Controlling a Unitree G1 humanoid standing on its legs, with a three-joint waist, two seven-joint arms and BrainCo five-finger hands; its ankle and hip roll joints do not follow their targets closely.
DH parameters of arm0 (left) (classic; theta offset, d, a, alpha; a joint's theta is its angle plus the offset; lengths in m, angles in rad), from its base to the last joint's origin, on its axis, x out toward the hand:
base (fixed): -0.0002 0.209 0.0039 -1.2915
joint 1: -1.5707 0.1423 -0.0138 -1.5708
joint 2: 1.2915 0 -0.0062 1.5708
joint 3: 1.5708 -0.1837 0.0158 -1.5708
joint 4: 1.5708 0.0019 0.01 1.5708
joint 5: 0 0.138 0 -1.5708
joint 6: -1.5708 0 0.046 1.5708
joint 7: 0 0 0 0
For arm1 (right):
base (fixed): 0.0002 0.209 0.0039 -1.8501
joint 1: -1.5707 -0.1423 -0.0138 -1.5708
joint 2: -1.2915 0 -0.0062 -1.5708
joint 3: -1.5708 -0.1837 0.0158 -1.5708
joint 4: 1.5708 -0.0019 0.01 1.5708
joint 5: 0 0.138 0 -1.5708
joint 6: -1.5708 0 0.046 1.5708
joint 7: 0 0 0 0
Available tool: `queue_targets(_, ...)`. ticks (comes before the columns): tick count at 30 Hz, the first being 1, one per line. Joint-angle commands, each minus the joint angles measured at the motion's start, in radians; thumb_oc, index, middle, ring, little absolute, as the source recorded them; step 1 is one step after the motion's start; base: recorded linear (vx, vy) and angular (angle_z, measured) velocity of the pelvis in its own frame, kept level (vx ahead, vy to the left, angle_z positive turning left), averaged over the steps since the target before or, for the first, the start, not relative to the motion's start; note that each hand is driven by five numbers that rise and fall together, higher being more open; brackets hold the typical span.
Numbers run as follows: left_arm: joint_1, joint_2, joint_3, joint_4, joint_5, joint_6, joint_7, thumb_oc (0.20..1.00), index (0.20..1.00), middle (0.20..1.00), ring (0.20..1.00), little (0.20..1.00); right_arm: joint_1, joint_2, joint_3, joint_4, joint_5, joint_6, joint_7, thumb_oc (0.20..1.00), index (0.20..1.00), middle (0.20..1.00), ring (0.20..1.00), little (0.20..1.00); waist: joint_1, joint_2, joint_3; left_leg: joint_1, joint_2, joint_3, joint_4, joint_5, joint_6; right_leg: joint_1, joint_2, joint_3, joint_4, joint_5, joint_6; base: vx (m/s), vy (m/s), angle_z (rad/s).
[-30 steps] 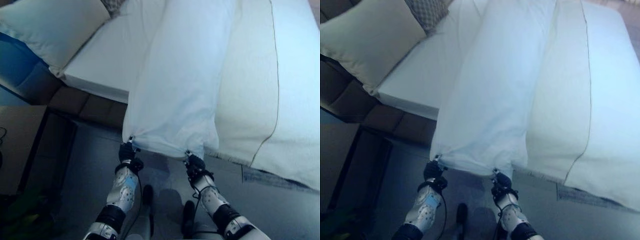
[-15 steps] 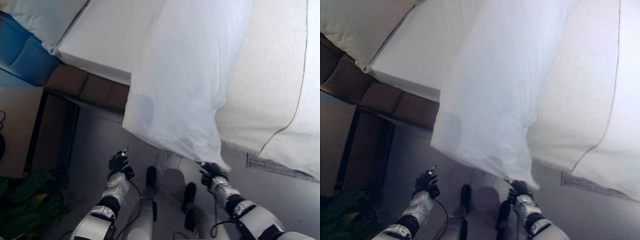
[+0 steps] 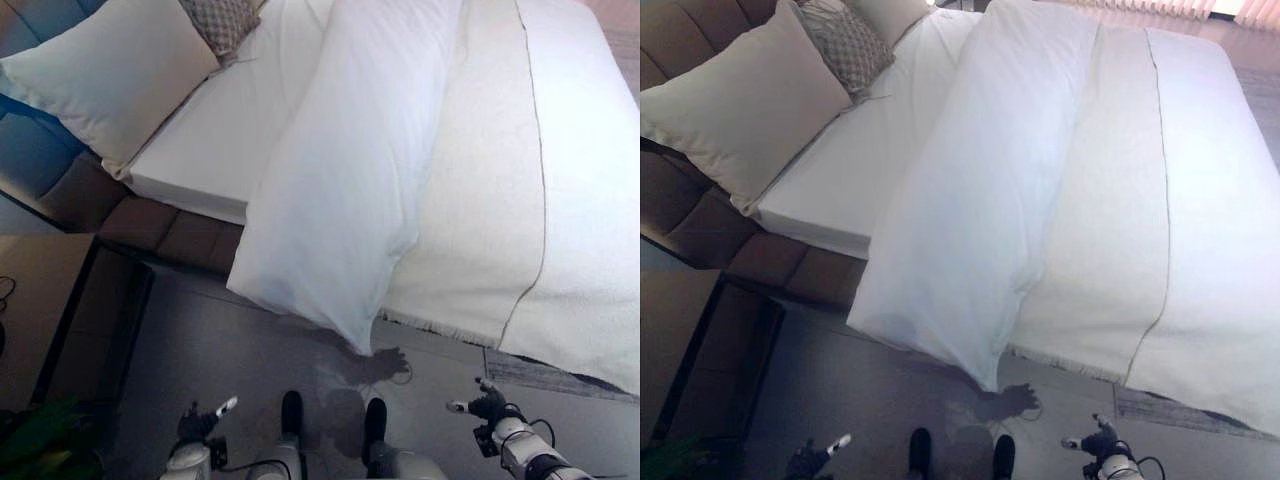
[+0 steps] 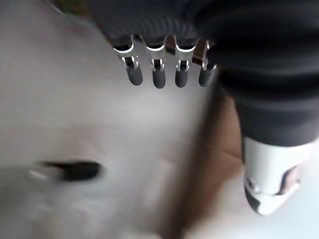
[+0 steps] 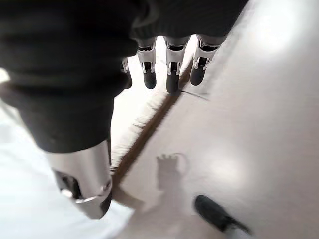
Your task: Make the bed
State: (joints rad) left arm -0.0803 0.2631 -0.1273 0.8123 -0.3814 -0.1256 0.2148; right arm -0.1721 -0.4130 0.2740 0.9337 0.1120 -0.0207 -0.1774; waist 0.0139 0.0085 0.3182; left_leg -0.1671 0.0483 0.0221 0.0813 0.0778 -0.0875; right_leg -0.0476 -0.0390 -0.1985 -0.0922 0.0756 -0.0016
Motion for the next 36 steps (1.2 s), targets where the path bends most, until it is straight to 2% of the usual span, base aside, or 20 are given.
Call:
queue_targets(1, -0.094, 0.04, -0.033, -0.072, -0.083, -0.063, -0.059, 1.0, 1.0, 1.0, 1.0, 1.0, -0.085, -0.05, 0.005, -0.144, 0.077, -0.055, 0.021, 1.0, 1.0, 1.0, 1.0, 1.0, 0.013, 0.0, -0.019, -0.114, -0.057, -0.001, 0.043, -0.011, 0.019, -0.015, -0.028, 0.014, 0.123, -0.121, 0.067, 0.13, 0.061, 0.02)
queue_targets(3, -0.144, 0.065, -0.058, -0.119, -0.12, -0.072, -0.076, 1.0, 1.0, 1.0, 1.0, 1.0, -0.131, -0.05, 0.003, -0.166, 0.134, -0.068, 0.029, 1.0, 1.0, 1.0, 1.0, 1.0, 0.022, 0.006, -0.031, -0.161, -0.044, 0.002, -0.008, 0.047, 0.008, -0.005, -0.02, 0.016, 0.112, -0.126, 0.071, 0.15, 0.092, -0.07)
queue_targets(4, -0.172, 0.08, -0.073, -0.148, -0.143, -0.073, -0.089, 1.0, 1.0, 1.0, 1.0, 1.0, -0.157, -0.047, 0.006, -0.177, 0.163, -0.074, 0.036, 1.0, 1.0, 1.0, 1.0, 1.0, 0.03, 0.004, -0.032, -0.17, -0.038, -0.001, -0.016, 0.058, 0.005, 0.007, -0.021, 0.026, 0.11, -0.135, 0.074, 0.18, 0.143, -0.15)
queue_targets(5, -0.184, 0.094, -0.084, -0.21, -0.187, -0.072, -0.112, 1.0, 1.0, 1.0, 1.0, 1.0, -0.177, -0.041, 0.012, -0.208, 0.201, -0.075, 0.055, 1.0, 1.0, 1.0, 1.0, 1.0, 0.031, 0.002, -0.04, -0.155, -0.032, 0.003, -0.019, 0.04, 0.012, 0.011, -0.024, 0.036, 0.115, -0.151, 0.081, 0.17, 0.175, -0.21)
queue_targets(7, -0.211, 0.099, -0.099, -0.221, -0.2, -0.074, -0.116, 1.0, 1.0, 1.0, 1.0, 1.0, -0.198, -0.028, 0.017, -0.217, 0.232, -0.077, 0.062, 1.0, 1.0, 1.0, 1.0, 1.0, 0.029, -0.005, -0.046, -0.16, -0.031, 0.012, -0.013, 0.037, 0.017, 0.011, -0.033, 0.033, 0.112, -0.151, 0.09, 0.1, 0.193, -0.21)
queue_targets(8, -0.295, 0.129, -0.133, -0.259, -0.243, -0.079, -0.128, 1.0, 1.0, 1.0, 1.0, 1.0, -0.279, -0.007, 0.038, -0.253, 0.321, -0.089, 0.072, 1.0, 1.0, 1.0, 1.0, 1.0, 0.042, -0.02, -0.032, -0.169, -0.043, 0.034, 0.019, 0.016, 0.03, -0.017, -0.065, 0.042, 0.173, -0.154, 0.111, 0.05, 0.182, -0.16)
queue_targets(9, -0.296, 0.129, -0.133, -0.259, -0.243, -0.079, -0.128, 1.0, 1.0, 1.0, 1.0, 1.0, -0.28, -0.007, 0.038, -0.253, 0.321, -0.089, 0.072, 1.0, 1.0, 1.0, 1.0, 1.0, 0.042, -0.02, -0.035, -0.173, -0.042, 0.034, 0.018, 0.017, 0.03, -0.02, -0.064, 0.042, 0.173, -0.152, 0.11, 0.08, 0.369, -0.36)
queue_targets(10, -0.359, 0.149, -0.153, -0.258, -0.281, -0.078, -0.129, 1.0, 1.0, 1.0, 1.0, 1.0, -0.347, 0.033, 0.057, -0.281, 0.402, -0.097, 0.074, 1.0, 1.0, 1.0, 1.0, 1.0, 0.051, -0.026, -0.019, -0.162, -0.042, 0.057, 0.021, -0.001, 0.046, -0.09, -0.093, 0.053, 0.274, -0.127, 0.131, 0.03, 0.187, -0.42)
queue_targets(11, -0.359, 0.149, -0.153, -0.258, -0.281, -0.078, -0.129, 1.0, 1.0, 1.0, 1.0, 1.0, -0.347, 0.033, 0.057, -0.281, 0.402, -0.097, 0.074, 1.0, 1.0, 1.0, 1.0, 1.0, 0.051, -0.026, -0.019, -0.163, -0.042, 0.057, 0.021, -0.001, 0.046, -0.09, -0.093, 0.053, 0.274, -0.127, 0.13, -0.01, 0.377, -0.65)
queue_targets(12, -0.45, 0.185, -0.175, -0.267, -0.349, -0.088, -0.135, 1.0, 1.0, 1.0, 1.0, 1.0, -0.445, 0.043, 0.081, -0.322, 0.49, -0.113, 0.072, 1.0, 1.0, 1.0, 1.0, 1.0, 0.037, -0.014, 0.03, -0.154, -0.043, 0.071, 0.023, -0.006, 0.061, -0.186, -0.119, 0.072, 0.396, -0.07, 0.139, -0.03, 0.255, -0.54)
queue_targets(13, -0.498, 0.196, -0.192, -0.253, -0.373, -0.086, -0.141, 1.0, 1.0, 1.0, 1.0, 1.0, -0.486, 0.043, 0.081, -0.314, 0.525, -0.119, 0.069, 1.0, 1.0, 1.0, 1.0, 1.0, 0.032, -0.008, 0.039, -0.153, -0.043, 0.072, 0.021, -0.007, 0.061, -0.201, -0.113, 0.082, 0.401, -0.077, 0.134, 0.0, 0.319, -0.51)
queue_targets(15, -0.615, 0.219, -0.224, -0.235, -0.444, -0.094, -0.16, 1.0, 1.0, 1.0, 1.0, 1.0, -0.604, 0.032, 0.095, -0.316, 0.603, -0.137, 0.059, 1.0, 1.0, 1.0, 1.0, 1.0, 0.036, -0.004, 0.06, -0.145, -0.049, 0.083, -0.002, -0.012, 0.058, -0.215, -0.124, 0.042, 0.335, -0.072, 0.12, 0.06, 0.148, -0.17)
queue_targets(17, -0.724, 0.237, -0.261, -0.219, -0.513, -0.097, -0.182, 1.0, 1.0, 1.0, 1.0, 1.0, -0.712, 0.026, 0.112, -0.299, 0.678, -0.152, 0.064, 1.0, 1.0, 1.0, 1.0, 1.0, 0.034, -0.008, 0.069, -0.146, -0.059, 0.094, -0.037, -0.007, 0.052, -0.246, -0.104, 0.026, 0.235, -0.041, 0.123, 0.08, 0.066, -0.08)
queue_targets(19, -0.789, 0.249, -0.283, -0.198, -0.541, -0.094, -0.198, 1.0, 1.0, 1.0, 1.0, 1.0, -0.766, 0.015, 0.128, -0.29, 0.71, -0.161, 0.067, 1.0, 1.0, 1.0, 1.0, 1.0, 0.029, -0.01, 0.082, -0.146, -0.065, 0.095, -0.046, -0.006, 0.05, -0.274, -0.088, 0.031, 0.187, -0.015, 0.128, 0.08, 0.024, -0.2)
queue_targets(20, -0.845, 0.253, -0.299, -0.178, -0.574, -0.092, -0.208, 1.0, 1.0, 1.0, 1.0, 1.0, -0.81, 0.013, 0.133, -0.284, 0.743, -0.172, 0.062, 1.0, 1.0, 1.0, 1.0, 1.0, 0.017, -0.011, 0.091, -0.146, -0.072, 0.091, -0.052, -0.004, 0.048, -0.311, -0.067, 0.05, 0.157, 0.004, 0.132, 0.15, -0.024, -0.1)
queue_targets(21, -0.912, 0.248, -0.309, -0.151, -0.619, -0.085, -0.229, 1.0, 1.0, 1.0, 1.0, 1.0, -0.856, -0.002, 0.14, -0.285, 0.78, -0.186, 0.057, 1.0, 1.0, 1.0, 1.0, 1.0, -0.004, -0.009, 0.103, -0.155, -0.085, 0.074, -0.048, -0.005, 0.047, -0.35, -0.046, 0.097, 0.139, 0.022, 0.138, 0.22, -0.04, 0.02)
queue_targets(22, -0.936, 0.231, -0.315, -0.157, -0.659, -0.079, -0.24, 1.0, 1.0, 1.0, 1.0, 1.0, -0.876, -0.005, 0.142, -0.302, 0.796, -0.189, 0.057, 1.0, 1.0, 1.0, 1.0, 1.0, -0.005, -0.013, 0.098, -0.166, -0.092, 0.07, -0.041, -0.004, 0.042, -0.327, -0.057, 0.092, 0.111, 0.031, 0.138, 0.19, -0.047, 0.21)
queue_targets(26, -1.028, 0.201, -0.31, -0.132, -0.71, -0.077, -0.255, 1.0, 1.0, 1.0, 1.0, 1.0, -0.979, 0.004, 0.171, -0.264, 0.831, -0.202, 0.053, 1.0, 1.0, 1.0, 1.0, 1.0, 0.0, -0.01, 0.11, -0.203, -0.095, 0.06, -0.049, 0.005, 0.034, -0.333, -0.047, 0.065, 0.069, 0.073, 0.132, 0.07, -0.054, 0.36)
queue_targets(33, -1.123, 0.175, -0.308, -0.045, -0.728, -0.07, -0.239, 1.0, 1.0, 1.0, 1.0, 1.0, -1.117, 0.017, 0.238, -0.152, 0.814, -0.189, 0.045, 1.0, 1.0, 1.0, 1.0, 1.0, 0.002, -0.029, 0.143, -0.29, -0.078, 0.026, -0.072, 0.035, 0.02, -0.404, -0.032, 0.035, 0.057, 0.081, 0.121, 0.04, -0.11, 0.03)
queue_targets(36, -1.181, 0.173, -0.312, 0.053, -0.706, -0.059, -0.21, 1.0, 1.0, 1.0, 1.0, 1.0, -1.204, 0.013, 0.286, -0.033, 0.795, -0.162, 0.029, 1.0, 1.0, 1.0, 1.0, 1.0, 0.006, -0.039, 0.183, -0.374, -0.074, 0.004, -0.061, 0.047, 0.011, -0.481, -0.028, 0.022, 0.074, 0.081, 0.115, 0.0, -0.093, 0.11)
